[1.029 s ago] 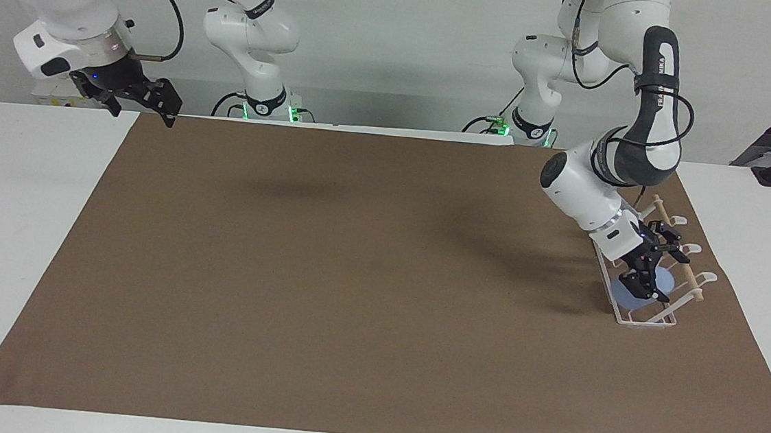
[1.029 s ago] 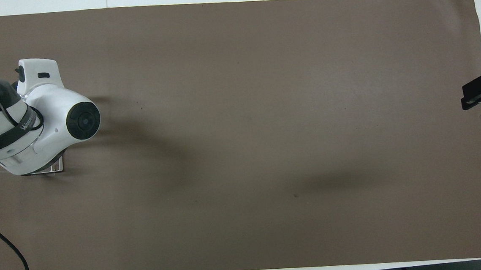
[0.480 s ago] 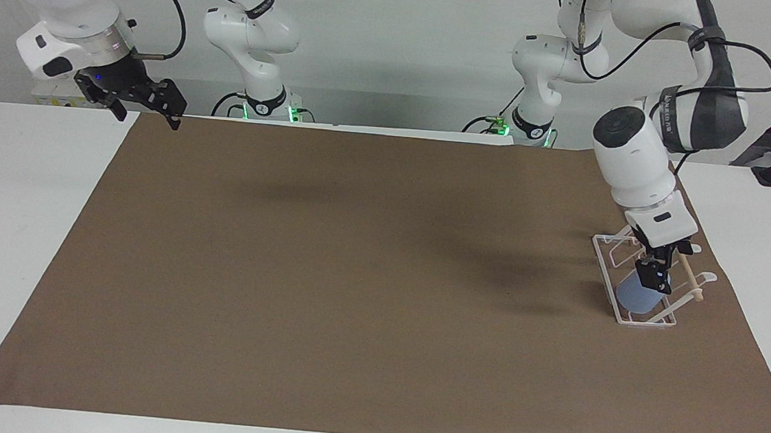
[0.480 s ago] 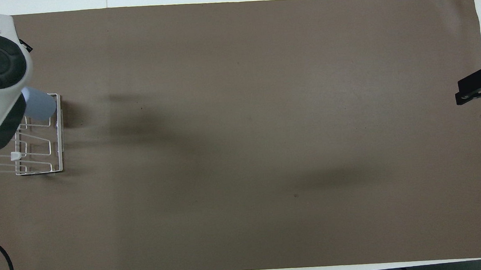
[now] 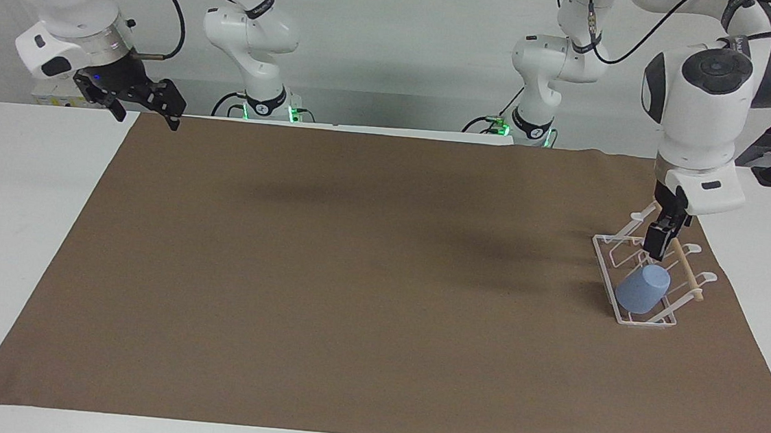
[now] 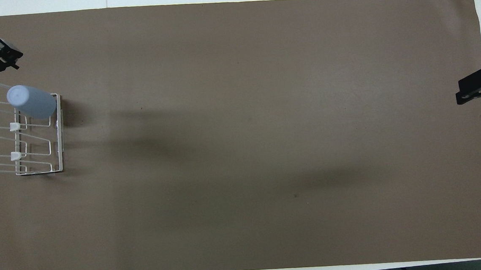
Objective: Hang cup on cup holder
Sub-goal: 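Open the left gripper and withdraw it from the hung cup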
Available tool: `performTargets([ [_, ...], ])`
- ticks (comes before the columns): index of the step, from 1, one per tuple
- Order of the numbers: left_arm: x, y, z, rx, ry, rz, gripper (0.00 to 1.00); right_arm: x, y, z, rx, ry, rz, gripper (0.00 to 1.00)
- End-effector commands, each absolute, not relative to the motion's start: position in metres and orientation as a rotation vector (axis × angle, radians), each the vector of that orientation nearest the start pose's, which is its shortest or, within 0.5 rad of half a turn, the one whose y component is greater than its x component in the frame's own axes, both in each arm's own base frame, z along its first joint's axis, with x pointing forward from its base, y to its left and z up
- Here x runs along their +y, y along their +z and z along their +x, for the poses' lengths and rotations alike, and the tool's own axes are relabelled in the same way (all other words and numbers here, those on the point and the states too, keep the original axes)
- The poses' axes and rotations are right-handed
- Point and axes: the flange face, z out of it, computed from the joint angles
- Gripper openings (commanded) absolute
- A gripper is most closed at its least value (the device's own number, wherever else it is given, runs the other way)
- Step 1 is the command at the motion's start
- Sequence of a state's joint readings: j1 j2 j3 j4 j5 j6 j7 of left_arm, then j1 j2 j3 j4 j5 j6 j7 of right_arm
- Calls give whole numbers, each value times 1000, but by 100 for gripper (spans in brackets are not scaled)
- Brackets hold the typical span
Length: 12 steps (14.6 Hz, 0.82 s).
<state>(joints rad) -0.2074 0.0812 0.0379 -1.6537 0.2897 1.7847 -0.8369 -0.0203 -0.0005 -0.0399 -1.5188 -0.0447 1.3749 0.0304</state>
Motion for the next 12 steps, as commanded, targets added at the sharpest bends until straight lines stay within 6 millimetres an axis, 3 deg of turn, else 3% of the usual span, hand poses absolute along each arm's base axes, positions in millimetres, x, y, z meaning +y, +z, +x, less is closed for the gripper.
performTargets([
  [1,-70,566,574,-667,-58,-2911,100,-41,634,528,131,210,-3155,100],
  [4,-65,569,568,-276,56,-3016,100,-41,633,528,131,215,-3154,100],
  [7,-43,591,565,27,107,-3070,100,-40,633,527,128,217,-3154,100],
  [9,-37,606,564,84,106,-3094,100,-40,633,527,128,217,-3154,100],
  [12,-39,613,565,75,70,-3096,100,-40,633,527,126,217,-3154,100],
])
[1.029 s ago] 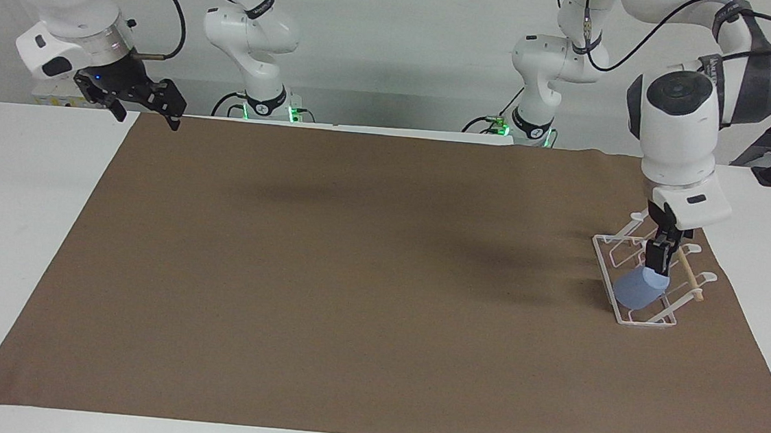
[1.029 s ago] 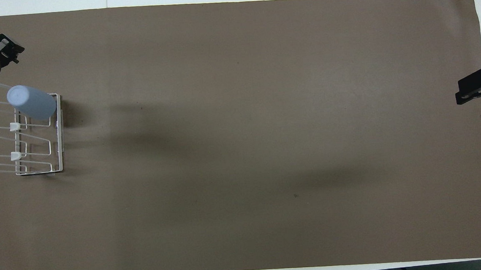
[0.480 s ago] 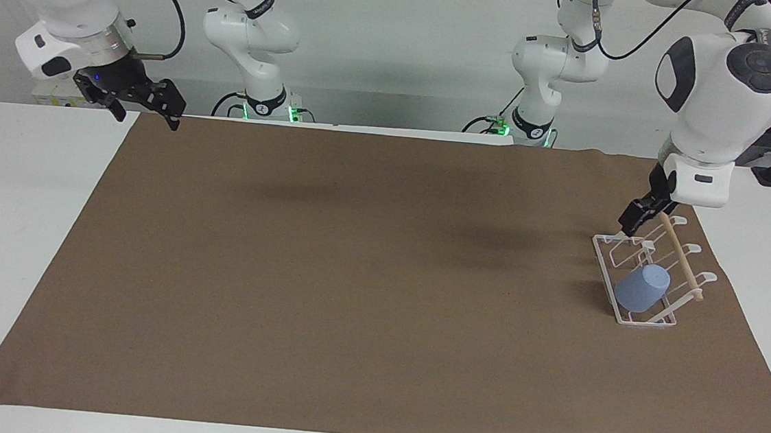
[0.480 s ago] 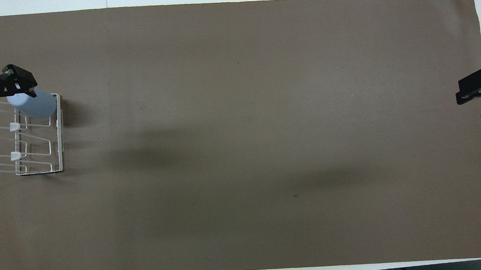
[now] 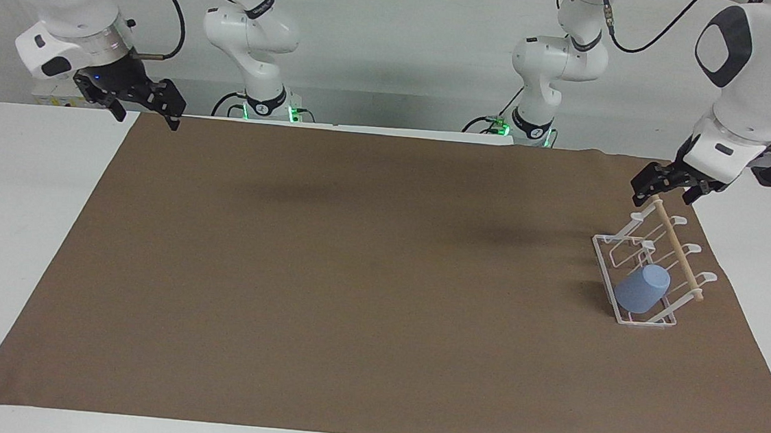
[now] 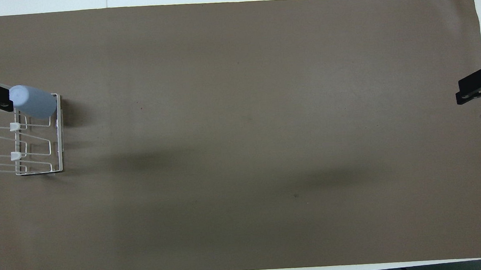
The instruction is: Hang cup on cup holder
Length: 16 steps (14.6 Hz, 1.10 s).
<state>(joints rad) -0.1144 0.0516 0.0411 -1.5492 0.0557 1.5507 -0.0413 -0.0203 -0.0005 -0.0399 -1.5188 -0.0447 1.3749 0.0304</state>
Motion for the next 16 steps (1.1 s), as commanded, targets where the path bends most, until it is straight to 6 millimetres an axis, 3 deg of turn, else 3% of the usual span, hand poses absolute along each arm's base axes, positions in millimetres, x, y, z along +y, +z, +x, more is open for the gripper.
performTargets([
  [1,-39,616,565,68,62,-3107,100,-41,633,527,128,219,-3154,100],
  [6,-20,627,564,192,20,-3127,100,-40,633,527,126,217,-3154,100],
  [9,-15,631,561,-67,-91,-3133,100,-40,633,527,126,219,-3154,100],
  [10,-13,622,559,-52,-123,-3133,100,-41,633,527,128,219,-3154,100],
  [16,-17,624,555,-28,-109,-3136,100,-42,633,526,156,235,-3166,100],
])
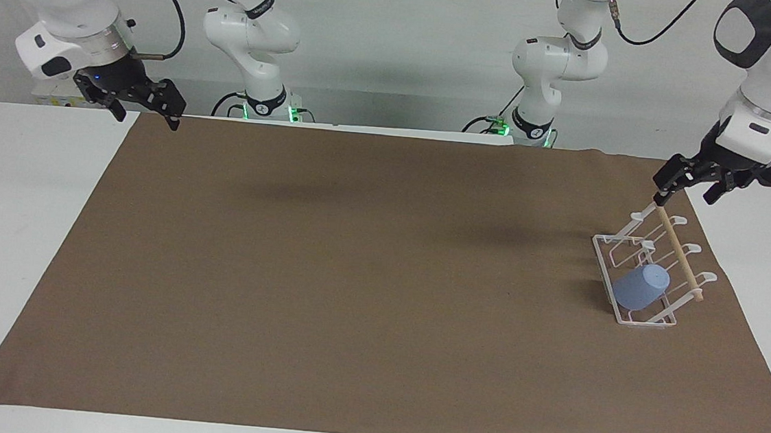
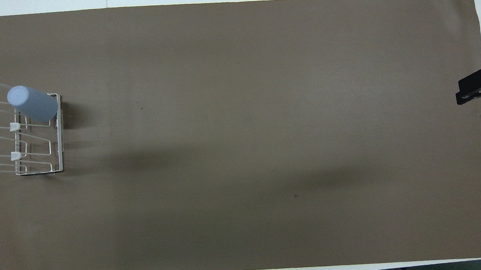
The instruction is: Hang cup on cup holder
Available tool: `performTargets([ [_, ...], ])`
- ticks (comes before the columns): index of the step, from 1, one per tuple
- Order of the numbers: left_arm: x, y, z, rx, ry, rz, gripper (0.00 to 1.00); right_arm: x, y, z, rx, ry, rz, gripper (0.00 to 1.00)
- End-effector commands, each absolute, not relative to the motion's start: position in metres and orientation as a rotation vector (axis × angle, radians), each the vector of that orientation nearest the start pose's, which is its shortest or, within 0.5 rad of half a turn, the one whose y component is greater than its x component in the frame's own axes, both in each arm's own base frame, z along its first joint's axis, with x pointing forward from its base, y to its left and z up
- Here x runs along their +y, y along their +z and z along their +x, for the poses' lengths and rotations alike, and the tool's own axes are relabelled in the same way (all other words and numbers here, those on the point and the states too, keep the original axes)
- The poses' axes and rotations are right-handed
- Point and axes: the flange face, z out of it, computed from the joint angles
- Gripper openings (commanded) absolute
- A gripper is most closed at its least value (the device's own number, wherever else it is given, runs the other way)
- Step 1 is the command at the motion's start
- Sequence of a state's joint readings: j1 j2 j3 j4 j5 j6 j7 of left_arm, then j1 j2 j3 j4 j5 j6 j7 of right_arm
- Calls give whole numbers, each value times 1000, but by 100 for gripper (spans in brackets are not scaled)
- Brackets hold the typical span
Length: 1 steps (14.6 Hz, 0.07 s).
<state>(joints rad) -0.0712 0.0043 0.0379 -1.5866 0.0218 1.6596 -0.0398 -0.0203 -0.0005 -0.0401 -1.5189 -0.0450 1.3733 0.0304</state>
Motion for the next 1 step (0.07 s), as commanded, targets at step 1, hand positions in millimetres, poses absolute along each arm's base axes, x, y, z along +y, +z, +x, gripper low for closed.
performTargets([
  [1,-19,624,553,-23,-101,-3136,100,-42,633,526,149,235,-3166,100],
])
